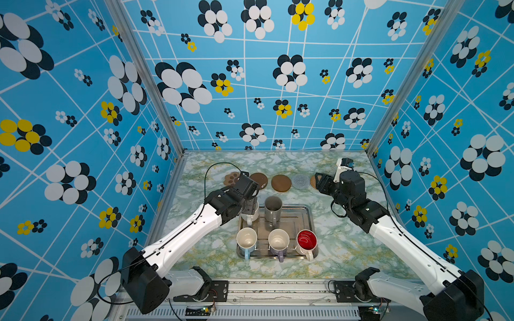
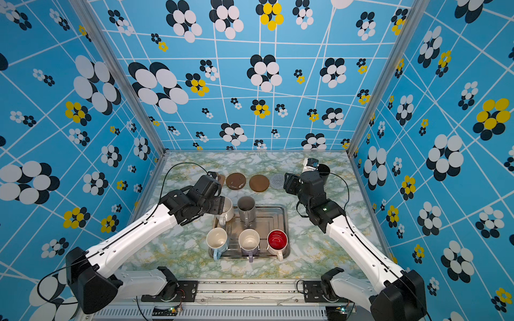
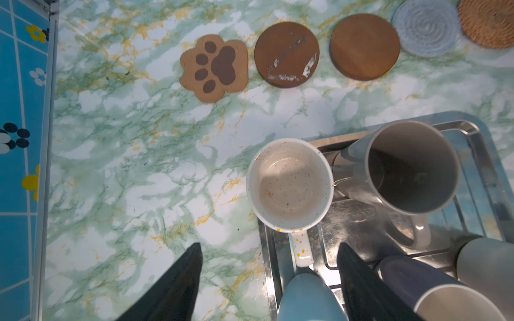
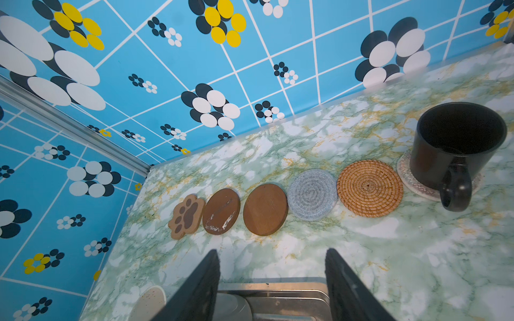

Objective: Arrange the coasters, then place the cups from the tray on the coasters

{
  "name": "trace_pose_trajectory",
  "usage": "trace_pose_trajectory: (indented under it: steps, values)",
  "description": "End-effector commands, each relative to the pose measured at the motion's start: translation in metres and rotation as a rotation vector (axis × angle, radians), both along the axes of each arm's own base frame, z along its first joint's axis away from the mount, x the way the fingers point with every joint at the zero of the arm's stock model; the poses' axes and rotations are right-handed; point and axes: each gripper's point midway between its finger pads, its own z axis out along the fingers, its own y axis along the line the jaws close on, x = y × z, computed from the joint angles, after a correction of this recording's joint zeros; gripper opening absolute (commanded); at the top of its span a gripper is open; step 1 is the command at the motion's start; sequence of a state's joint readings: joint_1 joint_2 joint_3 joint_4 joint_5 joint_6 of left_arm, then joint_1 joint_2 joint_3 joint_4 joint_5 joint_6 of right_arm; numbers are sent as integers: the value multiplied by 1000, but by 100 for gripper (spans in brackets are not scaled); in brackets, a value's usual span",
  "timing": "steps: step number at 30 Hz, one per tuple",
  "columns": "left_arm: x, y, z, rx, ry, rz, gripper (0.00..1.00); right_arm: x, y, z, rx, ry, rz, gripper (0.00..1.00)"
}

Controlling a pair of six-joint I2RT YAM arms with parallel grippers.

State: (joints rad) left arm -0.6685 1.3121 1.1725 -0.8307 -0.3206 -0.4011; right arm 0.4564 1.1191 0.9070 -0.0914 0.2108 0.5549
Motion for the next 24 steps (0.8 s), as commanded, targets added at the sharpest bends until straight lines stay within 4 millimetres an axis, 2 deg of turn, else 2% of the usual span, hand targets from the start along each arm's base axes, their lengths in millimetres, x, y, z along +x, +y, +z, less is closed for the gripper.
trace_pose_trajectory:
  steps: [1,14,24]
  values:
    - [-13,8,-13,37,99,25,81,0,2,2,-4,-27,9,64]
    - [-24,-11,-45,-67,186,-12,82,-1,1,-1,-6,-27,5,65]
    - [-20,-15,-66,-112,234,-2,79,0,2,-3,-5,-22,8,65]
